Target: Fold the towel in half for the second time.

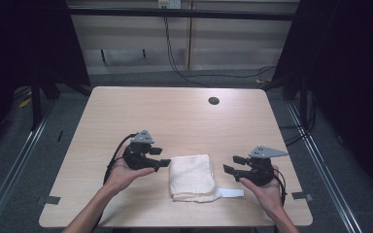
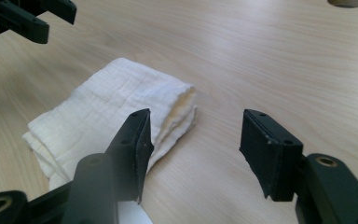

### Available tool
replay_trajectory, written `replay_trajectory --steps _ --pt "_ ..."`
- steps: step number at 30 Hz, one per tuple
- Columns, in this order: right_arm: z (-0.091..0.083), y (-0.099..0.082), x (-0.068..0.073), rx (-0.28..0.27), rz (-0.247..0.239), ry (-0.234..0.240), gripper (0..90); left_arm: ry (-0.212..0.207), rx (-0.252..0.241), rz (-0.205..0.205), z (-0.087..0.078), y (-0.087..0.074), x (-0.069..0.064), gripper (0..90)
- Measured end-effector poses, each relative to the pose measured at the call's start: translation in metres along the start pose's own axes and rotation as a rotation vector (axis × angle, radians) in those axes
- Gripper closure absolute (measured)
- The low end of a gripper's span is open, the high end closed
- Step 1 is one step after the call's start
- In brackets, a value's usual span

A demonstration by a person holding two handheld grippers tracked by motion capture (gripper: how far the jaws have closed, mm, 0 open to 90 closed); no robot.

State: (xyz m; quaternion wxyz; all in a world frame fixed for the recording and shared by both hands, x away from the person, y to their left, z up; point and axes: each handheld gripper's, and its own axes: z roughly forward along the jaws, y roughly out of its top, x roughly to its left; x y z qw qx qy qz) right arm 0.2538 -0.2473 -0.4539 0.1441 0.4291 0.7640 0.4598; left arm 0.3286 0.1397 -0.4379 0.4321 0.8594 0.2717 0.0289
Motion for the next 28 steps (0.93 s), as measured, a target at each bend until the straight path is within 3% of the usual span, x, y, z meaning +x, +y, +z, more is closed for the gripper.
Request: replay_trajectory --steps 7,9,12,13,18,20,23,25,28 --pt "-0.020 -0.009 -0.008 -0.030 0.028 -0.018 40.4 0.082 0.000 -0.069 -0.032 -0.029 0.008 35.1" --pt "-0.024 -0.014 -0.010 -0.042 0.052 0.000 39.9 0.081 -0.012 -0.091 -0.039 -0.040 0.007 32.6" --pt "-0.030 -0.019 -0.011 -0.035 0.040 -0.013 37.8 0.100 -0.006 -0.104 -0.050 -0.055 0.006 29.6" --pt "-0.032 -0.022 -0.013 -0.031 0.044 -0.022 37.4 0.091 -0.007 -0.107 -0.054 -0.059 0.006 29.4" --pt "-0.036 -0.034 -0.023 -0.033 0.071 -0.054 36.4 0.130 -0.030 -0.122 -0.071 -0.084 0.004 27.7" --pt "-0.040 -0.036 -0.024 -0.044 0.073 -0.051 39.4 0.116 -0.050 -0.168 -0.073 -0.097 0.007 27.8" --pt "-0.047 -0.035 -0.024 -0.077 0.062 -0.055 38.1 0.149 -0.048 -0.180 -0.076 -0.104 0.011 28.1" --pt "-0.049 -0.037 -0.024 -0.086 0.073 -0.061 37.8 0.129 -0.056 -0.211 -0.076 -0.104 0.017 27.0" --pt "-0.047 -0.042 -0.027 -0.060 0.069 -0.069 38.5 0.156 -0.061 -0.202 -0.074 -0.104 0.018 27.3"
